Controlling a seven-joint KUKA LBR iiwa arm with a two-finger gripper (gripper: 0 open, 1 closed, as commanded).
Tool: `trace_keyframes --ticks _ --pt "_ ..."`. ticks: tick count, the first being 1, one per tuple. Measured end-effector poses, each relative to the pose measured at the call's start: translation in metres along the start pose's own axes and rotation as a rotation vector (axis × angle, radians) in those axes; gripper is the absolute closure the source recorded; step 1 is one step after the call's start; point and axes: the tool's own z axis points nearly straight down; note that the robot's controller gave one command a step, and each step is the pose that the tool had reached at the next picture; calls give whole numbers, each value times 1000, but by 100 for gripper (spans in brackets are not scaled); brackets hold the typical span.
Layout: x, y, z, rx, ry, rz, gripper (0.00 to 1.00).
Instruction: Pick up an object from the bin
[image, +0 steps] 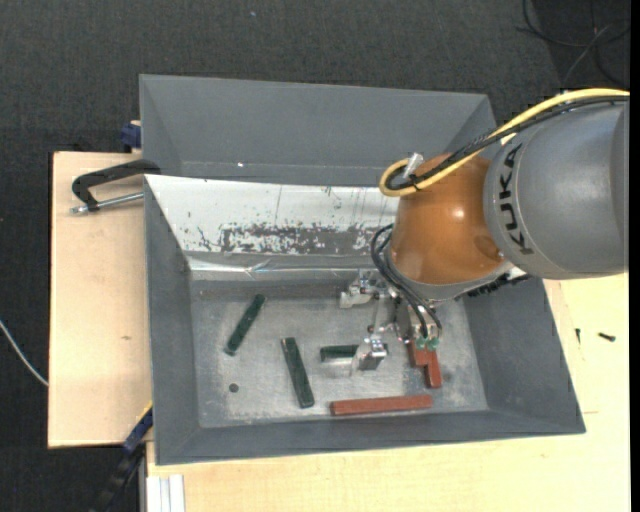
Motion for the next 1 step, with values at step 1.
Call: trace_keyframes --ticks 1 --pt "-1 -7 9 0 8 20 0"
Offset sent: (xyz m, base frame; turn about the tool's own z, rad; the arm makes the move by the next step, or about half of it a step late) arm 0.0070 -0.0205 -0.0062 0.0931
